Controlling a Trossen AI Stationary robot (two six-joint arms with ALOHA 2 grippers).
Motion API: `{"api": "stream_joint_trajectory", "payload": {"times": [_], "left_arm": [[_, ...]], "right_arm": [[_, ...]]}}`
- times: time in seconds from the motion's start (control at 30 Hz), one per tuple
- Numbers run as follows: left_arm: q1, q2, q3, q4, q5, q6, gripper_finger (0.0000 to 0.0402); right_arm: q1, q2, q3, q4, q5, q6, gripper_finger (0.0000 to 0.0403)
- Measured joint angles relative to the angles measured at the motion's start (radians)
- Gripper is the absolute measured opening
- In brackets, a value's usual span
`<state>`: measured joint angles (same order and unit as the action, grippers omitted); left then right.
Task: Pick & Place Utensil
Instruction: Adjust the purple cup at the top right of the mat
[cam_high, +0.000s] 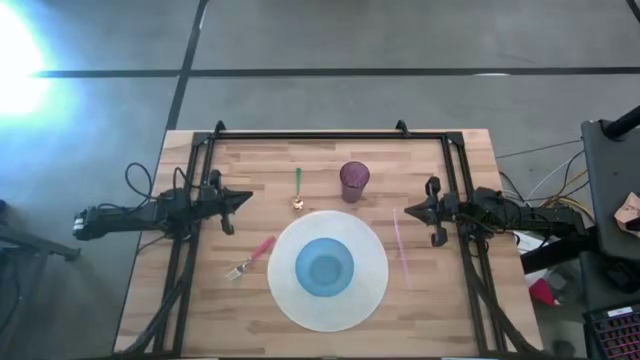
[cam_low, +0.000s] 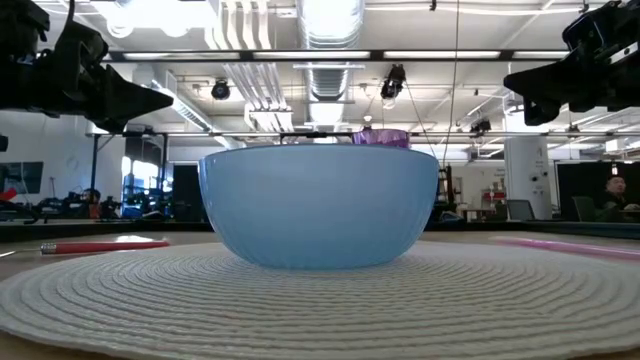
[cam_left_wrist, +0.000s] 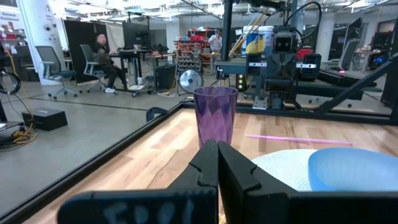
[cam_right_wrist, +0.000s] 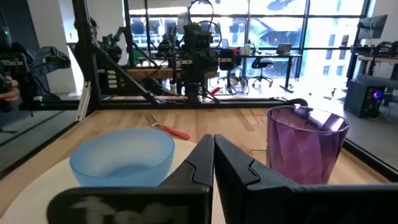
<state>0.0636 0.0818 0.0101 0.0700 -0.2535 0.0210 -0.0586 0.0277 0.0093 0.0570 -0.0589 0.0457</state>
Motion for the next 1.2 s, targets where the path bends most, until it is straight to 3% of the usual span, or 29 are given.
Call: {"api": "stream_joint_trajectory", "payload": {"times": [0.23,0.37,0.77,1.07,1.2], "left_arm": [[0.000,0.000,0.000,-0.011,0.002,0.004,0.0000],[0.000,0.000,0.000,-0.011,0.005,0.004,0.0000],[0.000,0.000,0.000,-0.013,-0.001,0.005,0.0000],[0.000,0.000,0.001,-0.017,-0.002,0.005,0.0000],[0.000,0.000,0.001,-0.018,-0.002,0.001,0.0000]], "right_arm": [[0.000,0.000,0.000,0.000,0.000,0.011,0.0008],[0.000,0.000,0.000,0.001,0.000,0.164,0.0008],[-0.001,0.000,0.001,0.152,0.012,0.380,0.0011],[-0.001,0.000,0.006,0.155,-0.002,0.478,0.0088],[-0.001,0.010,0.068,0.156,0.002,0.479,0.0125]]}}
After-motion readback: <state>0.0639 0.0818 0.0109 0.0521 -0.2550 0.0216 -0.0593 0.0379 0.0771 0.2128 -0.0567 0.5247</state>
